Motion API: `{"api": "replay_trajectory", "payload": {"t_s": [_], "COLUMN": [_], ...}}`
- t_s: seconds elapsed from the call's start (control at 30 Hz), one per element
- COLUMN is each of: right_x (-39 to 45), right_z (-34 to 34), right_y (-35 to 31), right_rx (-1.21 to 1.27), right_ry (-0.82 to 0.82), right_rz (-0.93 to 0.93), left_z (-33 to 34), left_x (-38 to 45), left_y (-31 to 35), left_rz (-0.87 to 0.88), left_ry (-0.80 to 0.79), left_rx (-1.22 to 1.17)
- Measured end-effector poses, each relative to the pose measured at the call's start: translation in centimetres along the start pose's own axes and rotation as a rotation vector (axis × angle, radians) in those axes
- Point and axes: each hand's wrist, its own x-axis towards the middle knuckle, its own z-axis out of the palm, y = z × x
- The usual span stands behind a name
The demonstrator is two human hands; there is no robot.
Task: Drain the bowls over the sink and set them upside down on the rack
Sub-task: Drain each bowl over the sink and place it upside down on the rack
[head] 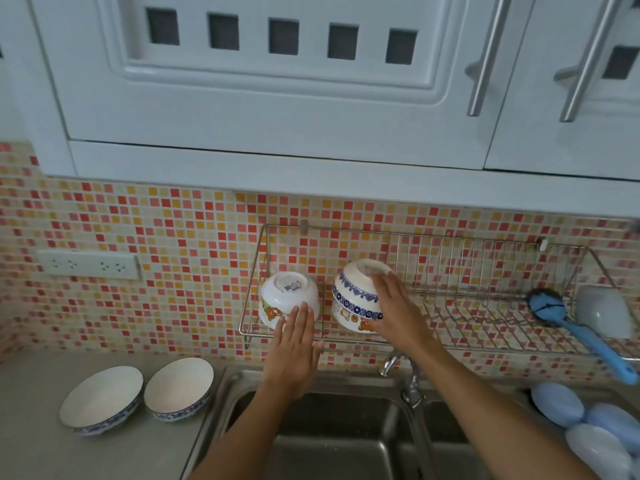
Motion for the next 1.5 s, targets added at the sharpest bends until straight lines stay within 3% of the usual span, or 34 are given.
{"api": "replay_trajectory", "payload": {"t_s": [0.6, 0.83, 0.97, 1.13, 1.5], "right_x": [1.8, 1.5, -0.1, -2.1, -2.2], "right_z": [1.8, 1.7, 2.1, 3.7, 4.3], "right_y": [0.5, 0.8, 1.0, 0.6, 0.3], "right_rx": [0.003, 0.096, 0.251, 0.021, -0.148], "right_ry": [-0.256, -0.26, -0.204, -0.2, -0.211], "right_rz": [-0.052, -0.041, 0.06, 0.085, 0.135], "left_z": [0.0, -0.5, -1.1, -1.7, -0.8], "left_x": [0.0, 0.1, 0.3, 2.6, 5.9], "left_y": [0.0, 0.1, 0.7, 2.4, 3.7], "left_rz": [0.007, -0.006, -0.049, 0.011, 0.154], "left_ry": [-0.016, -0.099, -0.146, -0.177, -0.275], "left_rx": [-0.107, -0.096, -0.084, -0.16, -0.102]}}
